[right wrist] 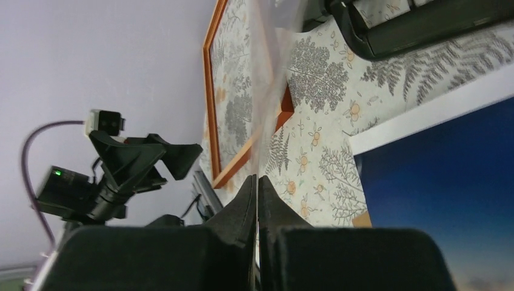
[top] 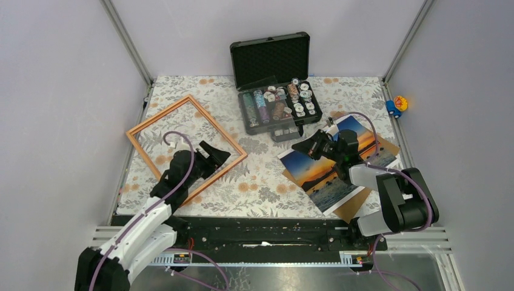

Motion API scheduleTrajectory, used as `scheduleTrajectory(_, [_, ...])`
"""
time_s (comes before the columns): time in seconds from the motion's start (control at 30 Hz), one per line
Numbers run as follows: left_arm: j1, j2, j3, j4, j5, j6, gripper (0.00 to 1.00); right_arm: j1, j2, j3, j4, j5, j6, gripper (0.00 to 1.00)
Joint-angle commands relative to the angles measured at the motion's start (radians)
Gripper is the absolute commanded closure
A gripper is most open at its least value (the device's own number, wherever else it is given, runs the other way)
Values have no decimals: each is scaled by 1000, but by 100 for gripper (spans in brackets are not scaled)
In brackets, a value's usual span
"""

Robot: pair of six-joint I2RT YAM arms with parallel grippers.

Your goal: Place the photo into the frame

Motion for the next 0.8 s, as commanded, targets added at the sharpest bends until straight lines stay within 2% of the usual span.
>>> scheduleTrajectory(0.0, [6,-88,80,-234,-159,73,12,52,34,104,-47,-27,-202,100])
scheduleTrajectory(0.1, [6,-144,152,-401,-264,73,4,99,100,175,-49,-67,-278,100])
scheduleTrajectory(0.27, [7,-218,308,-579,-367,97,3,164,178,268,-78,-79,-335,100])
scheduleTrajectory(0.43, [6,-235,441,-593,-383,178,3,235,292,408,-144,-105,-356,100])
scheduleTrajectory(0.57, [6,-201,512,-594,-379,178,3,280,359,485,-195,-115,-367,100])
scheduleTrajectory(0.77, [6,-180,510,-580,-358,178,3,286,253,424,-254,-21,-267,100])
